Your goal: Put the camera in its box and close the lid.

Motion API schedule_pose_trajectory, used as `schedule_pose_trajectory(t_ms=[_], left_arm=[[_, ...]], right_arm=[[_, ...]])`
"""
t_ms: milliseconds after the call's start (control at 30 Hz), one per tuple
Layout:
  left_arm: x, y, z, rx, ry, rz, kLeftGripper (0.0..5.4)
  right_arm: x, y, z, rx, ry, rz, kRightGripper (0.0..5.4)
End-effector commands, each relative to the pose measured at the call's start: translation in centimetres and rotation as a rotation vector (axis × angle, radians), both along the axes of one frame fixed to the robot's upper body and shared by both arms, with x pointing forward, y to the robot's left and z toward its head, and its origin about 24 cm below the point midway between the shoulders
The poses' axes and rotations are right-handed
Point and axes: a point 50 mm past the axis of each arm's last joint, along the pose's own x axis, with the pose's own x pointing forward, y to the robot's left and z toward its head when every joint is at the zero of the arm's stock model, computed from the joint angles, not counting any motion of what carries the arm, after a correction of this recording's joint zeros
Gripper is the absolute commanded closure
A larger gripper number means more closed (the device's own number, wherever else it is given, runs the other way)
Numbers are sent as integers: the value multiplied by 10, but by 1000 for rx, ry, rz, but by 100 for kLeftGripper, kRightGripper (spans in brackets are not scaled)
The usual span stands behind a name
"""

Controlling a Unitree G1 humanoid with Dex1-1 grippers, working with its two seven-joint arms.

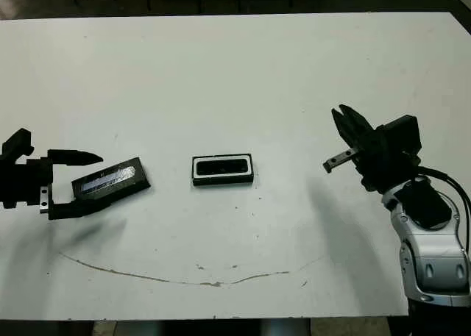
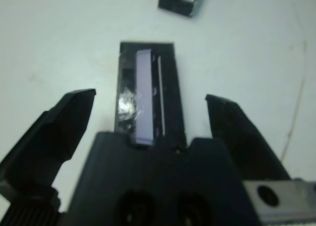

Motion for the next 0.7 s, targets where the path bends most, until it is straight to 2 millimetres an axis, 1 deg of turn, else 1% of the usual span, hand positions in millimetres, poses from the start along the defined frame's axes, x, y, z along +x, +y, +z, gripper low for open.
schedule_pose_trajectory(t_ms=[33,367,500,700], left_arm=[[-7,5,-11,42,52,30,1],[-11,5,-22,9,125,55,1],[-13,4,-26,21,139,89,41],[-15,1,-28,-33,139,140,150]], right_arm=[[-2,-3,-4,-4,34,-7,540],[-1,-1,-3,-6,41,-7,540],[-2,0,-2,-20,47,-14,540],[-3,1,-2,-17,54,-19,540]])
